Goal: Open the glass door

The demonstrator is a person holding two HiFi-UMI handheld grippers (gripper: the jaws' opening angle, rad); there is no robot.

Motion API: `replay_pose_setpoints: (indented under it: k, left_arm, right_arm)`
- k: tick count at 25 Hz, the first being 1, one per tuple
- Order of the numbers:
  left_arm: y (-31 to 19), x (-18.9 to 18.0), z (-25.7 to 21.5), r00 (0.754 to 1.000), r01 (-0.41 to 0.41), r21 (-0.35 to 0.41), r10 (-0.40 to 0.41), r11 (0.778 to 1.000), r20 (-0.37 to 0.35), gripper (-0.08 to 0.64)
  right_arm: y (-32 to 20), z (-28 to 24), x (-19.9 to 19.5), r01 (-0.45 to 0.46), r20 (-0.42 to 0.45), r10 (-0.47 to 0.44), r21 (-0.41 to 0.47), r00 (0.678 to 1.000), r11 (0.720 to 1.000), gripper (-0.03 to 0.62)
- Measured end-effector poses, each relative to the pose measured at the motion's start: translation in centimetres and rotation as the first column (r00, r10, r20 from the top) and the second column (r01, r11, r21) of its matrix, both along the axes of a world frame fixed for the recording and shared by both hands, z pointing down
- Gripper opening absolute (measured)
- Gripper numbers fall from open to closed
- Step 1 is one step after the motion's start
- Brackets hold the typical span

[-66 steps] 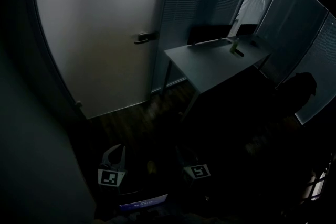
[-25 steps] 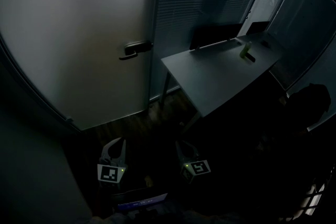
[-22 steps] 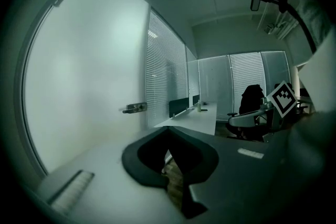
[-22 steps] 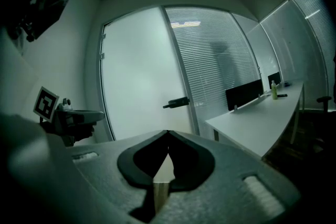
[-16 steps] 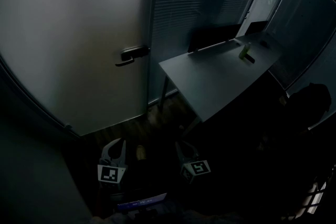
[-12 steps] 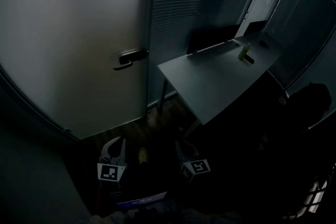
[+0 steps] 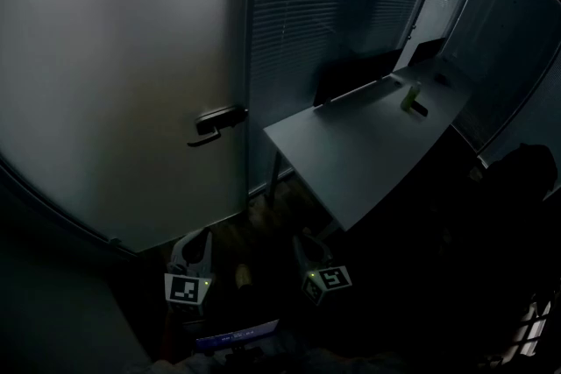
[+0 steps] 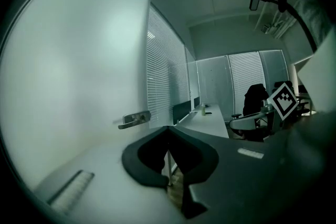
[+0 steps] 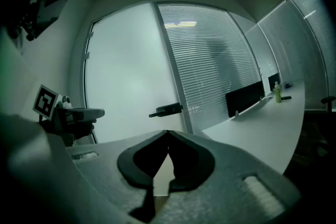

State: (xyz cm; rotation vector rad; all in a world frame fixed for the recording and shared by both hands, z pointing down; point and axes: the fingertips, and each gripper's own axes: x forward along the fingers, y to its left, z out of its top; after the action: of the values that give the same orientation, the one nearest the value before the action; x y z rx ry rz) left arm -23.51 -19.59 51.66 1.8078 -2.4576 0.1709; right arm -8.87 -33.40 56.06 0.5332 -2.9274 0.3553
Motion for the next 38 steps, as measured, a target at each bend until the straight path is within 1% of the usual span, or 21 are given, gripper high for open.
replay_pose_setpoints:
  k: [12,16,21,26,29,33,36,38]
  left_arm:
    - [-3.7,-5.4,-0.1,1.000,0.010,-0.020,-0.011,1.000,-0.019,0.003]
    - [-4.7,-6.5,-1.0,1.000,-0.004,-0.021,0.004,1.000,-0.024,0.003]
    - [-6.7,-8.4,-0.2,1.000,-0.015,-0.024,0.014,1.000,-0.018,0.003]
    - [-8.1,-9.4,-0.9,0.997,-0.050,-0.004,0.049,0.999,-0.058,0.003]
    - [-8.8,-10.4,-1.3,0.997,-0.046,-0.011,0.045,0.999,-0.059,0.003]
    - [-10.0,-12.1,-1.0,0.996,-0.049,-0.012,0.048,0.999,-0.070,0.003]
    - [-11.2,-13.7,-0.7,0.998,-0.047,-0.028,0.046,0.999,-0.048,0.005]
    - [-12.0,-14.6,-0.5,0.997,-0.068,-0.049,0.066,0.997,-0.032,0.022]
  right_arm:
    - [-3.8,-0.1,-5.5,0.012,-0.020,-0.012,-0.016,1.000,1.000,0.002]
    - [-4.6,-1.1,-6.8,0.013,-0.022,-0.013,-0.024,1.000,1.000,0.002]
    - [-6.2,-0.4,-8.9,0.015,-0.027,-0.016,-0.023,1.000,1.000,0.002]
    - [-7.9,-0.1,-10.0,-0.001,-0.021,0.001,-0.032,1.000,0.999,0.002]
    - [-8.5,-0.1,-10.6,0.000,-0.018,-0.001,-0.036,1.000,0.999,0.002]
    - [-9.4,0.4,-11.4,-0.004,-0.035,0.003,-0.038,0.999,0.999,0.002]
    - [-10.0,0.1,-12.2,-0.012,-0.034,0.010,-0.051,0.999,0.999,0.002]
    - [-10.3,0.3,-12.5,-0.014,-0.043,0.012,-0.055,0.999,0.998,0.002]
